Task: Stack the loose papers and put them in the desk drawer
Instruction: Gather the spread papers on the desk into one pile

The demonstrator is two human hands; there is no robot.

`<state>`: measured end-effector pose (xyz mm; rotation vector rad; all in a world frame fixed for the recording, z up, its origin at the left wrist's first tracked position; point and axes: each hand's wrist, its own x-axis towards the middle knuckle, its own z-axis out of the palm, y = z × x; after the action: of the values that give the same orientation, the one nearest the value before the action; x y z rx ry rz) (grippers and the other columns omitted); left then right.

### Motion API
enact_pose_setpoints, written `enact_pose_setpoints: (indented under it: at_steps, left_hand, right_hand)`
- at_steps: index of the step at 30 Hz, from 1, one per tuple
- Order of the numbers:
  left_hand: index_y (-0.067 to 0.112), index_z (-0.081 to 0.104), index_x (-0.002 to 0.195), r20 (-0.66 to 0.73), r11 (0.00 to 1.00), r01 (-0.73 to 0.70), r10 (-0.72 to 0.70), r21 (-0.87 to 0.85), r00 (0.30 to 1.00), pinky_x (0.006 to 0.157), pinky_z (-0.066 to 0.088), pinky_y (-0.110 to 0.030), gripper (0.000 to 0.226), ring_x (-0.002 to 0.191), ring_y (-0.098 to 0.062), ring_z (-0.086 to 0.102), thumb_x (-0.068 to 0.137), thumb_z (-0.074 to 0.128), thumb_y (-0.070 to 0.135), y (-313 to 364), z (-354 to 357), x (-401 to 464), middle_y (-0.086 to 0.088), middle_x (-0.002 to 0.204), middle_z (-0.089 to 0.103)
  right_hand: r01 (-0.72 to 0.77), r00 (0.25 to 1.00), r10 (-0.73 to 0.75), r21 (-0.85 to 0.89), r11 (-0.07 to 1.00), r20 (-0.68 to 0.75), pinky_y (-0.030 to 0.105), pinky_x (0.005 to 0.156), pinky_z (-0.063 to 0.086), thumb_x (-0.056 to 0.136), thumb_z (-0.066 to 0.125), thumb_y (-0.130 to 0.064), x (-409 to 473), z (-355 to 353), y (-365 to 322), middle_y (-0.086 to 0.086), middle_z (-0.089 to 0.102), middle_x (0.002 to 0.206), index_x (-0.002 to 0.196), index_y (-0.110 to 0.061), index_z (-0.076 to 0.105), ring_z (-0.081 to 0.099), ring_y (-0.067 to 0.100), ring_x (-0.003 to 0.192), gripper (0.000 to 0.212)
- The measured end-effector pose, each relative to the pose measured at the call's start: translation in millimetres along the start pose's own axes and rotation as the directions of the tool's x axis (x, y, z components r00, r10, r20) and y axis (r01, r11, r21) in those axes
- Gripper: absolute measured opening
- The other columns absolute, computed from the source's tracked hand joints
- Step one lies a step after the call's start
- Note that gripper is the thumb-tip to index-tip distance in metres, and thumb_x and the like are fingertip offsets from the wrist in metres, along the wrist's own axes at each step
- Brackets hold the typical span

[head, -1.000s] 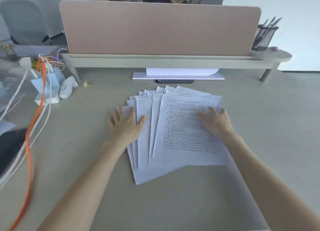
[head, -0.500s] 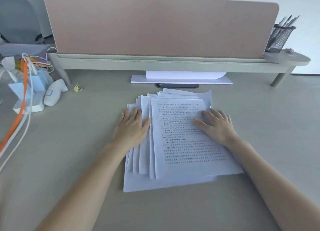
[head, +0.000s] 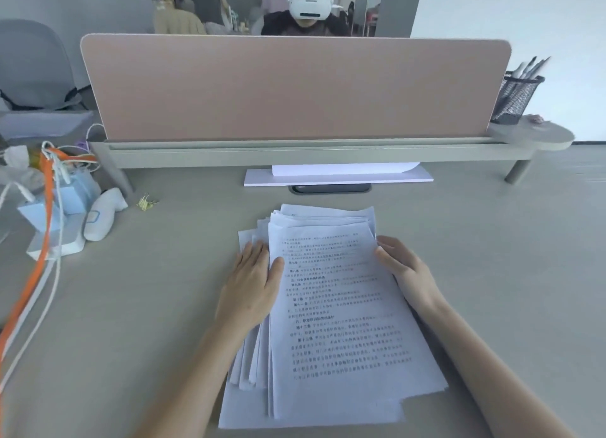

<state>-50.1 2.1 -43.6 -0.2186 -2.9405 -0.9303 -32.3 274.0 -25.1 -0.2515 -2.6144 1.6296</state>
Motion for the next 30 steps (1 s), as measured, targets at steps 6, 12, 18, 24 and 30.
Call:
enact_pose_setpoints:
  at_steps: [6, 12, 18, 24, 30]
  left_hand:
    - [0.008, 0.057, 0.112, -0.184, 0.997, 0.077, -0.081, -0.031, 0.98, 0.107, 0.035, -0.048, 0.053, 0.123, -0.035, 0.048, 0.093, 0.022, 0.044, 0.7, 2.8, -3.6, -0.013, 0.12, 0.062]
    - [0.005, 0.055, 0.093, -0.266, 0.978, 0.201, -0.206, -0.049, 0.942, 0.096, 0.042, -0.05, 0.031, 0.097, -0.036, 0.056, 0.094, 0.041, 0.033, 5.4, -10.6, -15.9, -0.011, 0.084, 0.066]
    - [0.021, 0.044, 0.141, -0.154, 0.875, 0.202, -0.295, -0.44, 0.943, 0.098, 0.043, -0.035, 0.051, 0.124, -0.023, 0.056, 0.092, 0.055, 0.03, 15.2, -19.2, -20.7, 0.002, 0.136, 0.062]
    - [0.024, 0.024, 0.152, -0.094, 0.692, 0.23, -0.396, -0.685, 0.914, 0.109, 0.043, -0.043, 0.079, 0.129, -0.018, 0.054, 0.084, 0.065, 0.022, 18.9, -17.1, -15.5, 0.0, 0.145, 0.053]
    - [0.014, 0.039, 0.143, -0.017, 0.605, 0.288, -0.447, -0.742, 0.894, 0.078, 0.049, -0.028, 0.069, 0.096, -0.015, 0.067, 0.084, 0.073, 0.021, 19.4, -19.3, -11.1, 0.005, 0.11, 0.067]
  right_hand:
    - [0.049, 0.99, -0.067, -0.152, 0.987, -0.12, 0.042, 0.096, 0.046, 0.086, 0.051, -0.057, -8.7, 17.8, -0.7, -0.004, 0.068, 0.111, 0.132, -0.025, 0.056, 0.058, 0.025, 0.11, 0.056]
    - [-0.069, 0.948, -0.095, -0.485, 0.872, -0.305, 0.035, 0.083, 0.025, 0.098, 0.046, -0.028, -11.7, 20.9, 4.1, 0.001, 0.069, 0.113, 0.113, -0.022, 0.07, 0.05, 0.032, 0.113, 0.029]
    - [-0.139, 0.951, -0.067, -0.613, 0.778, -0.301, 0.042, 0.093, 0.031, 0.096, 0.045, -0.034, -9.6, 24.3, 3.1, 0.007, 0.058, 0.125, 0.103, -0.017, 0.072, 0.043, 0.034, 0.115, 0.032]
    - [-0.108, 0.964, -0.074, -0.635, 0.765, -0.254, 0.042, 0.097, 0.028, 0.097, 0.043, -0.038, -4.7, 26.2, 0.7, 0.005, 0.054, 0.128, 0.101, -0.018, 0.073, 0.041, 0.033, 0.118, 0.036]
    - [-0.024, 0.984, -0.061, -0.463, 0.886, -0.168, 0.034, 0.089, 0.025, 0.098, 0.045, -0.031, -0.1, 27.0, -4.1, 0.001, 0.059, 0.124, 0.116, -0.024, 0.071, 0.043, 0.03, 0.121, 0.031]
